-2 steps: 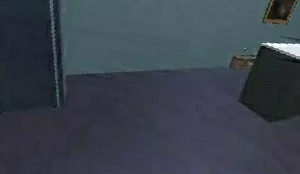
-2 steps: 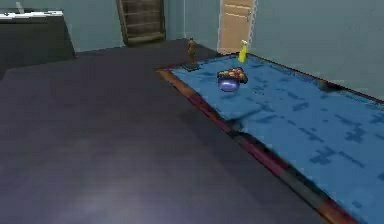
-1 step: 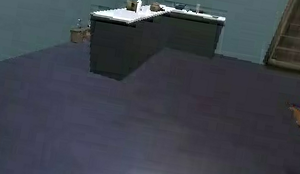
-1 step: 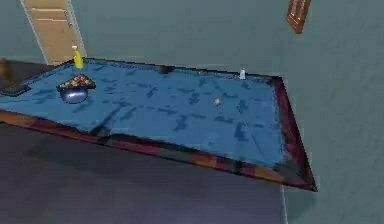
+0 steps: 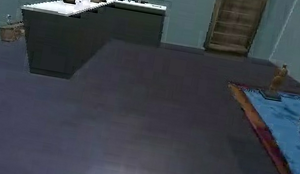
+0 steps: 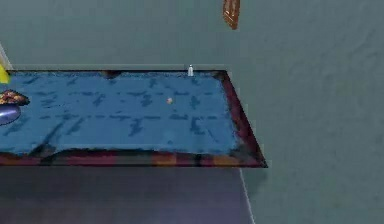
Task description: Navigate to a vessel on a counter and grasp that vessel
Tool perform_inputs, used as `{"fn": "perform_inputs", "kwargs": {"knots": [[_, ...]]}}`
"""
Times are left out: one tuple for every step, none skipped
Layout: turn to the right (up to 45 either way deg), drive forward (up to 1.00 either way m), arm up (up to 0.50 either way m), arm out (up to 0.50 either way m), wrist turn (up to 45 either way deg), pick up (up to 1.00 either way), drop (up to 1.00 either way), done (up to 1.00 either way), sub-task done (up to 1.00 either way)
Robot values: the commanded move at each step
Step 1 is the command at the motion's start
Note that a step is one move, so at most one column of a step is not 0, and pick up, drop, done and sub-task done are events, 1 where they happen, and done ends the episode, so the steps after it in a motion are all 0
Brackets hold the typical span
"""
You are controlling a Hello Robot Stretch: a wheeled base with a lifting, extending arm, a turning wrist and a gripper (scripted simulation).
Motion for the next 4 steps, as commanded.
{"fn": "perform_inputs", "kwargs": {"knots": [[0.0, 0.15, 0.00, 0.00, 0.0, 0.00, 0.00, 0.00, 0.00], [-42.0, 0.00, 0.00, 0.00, 0.0, 0.00, 0.00, 0.00, 0.00], [0.0, 1.00, 0.00, 0.00, 0.0, 0.00, 0.00, 0.00, 0.00], [-3.0, 0.00, 0.00, 0.00, 0.0, 0.00, 0.00, 0.00, 0.00]]}}
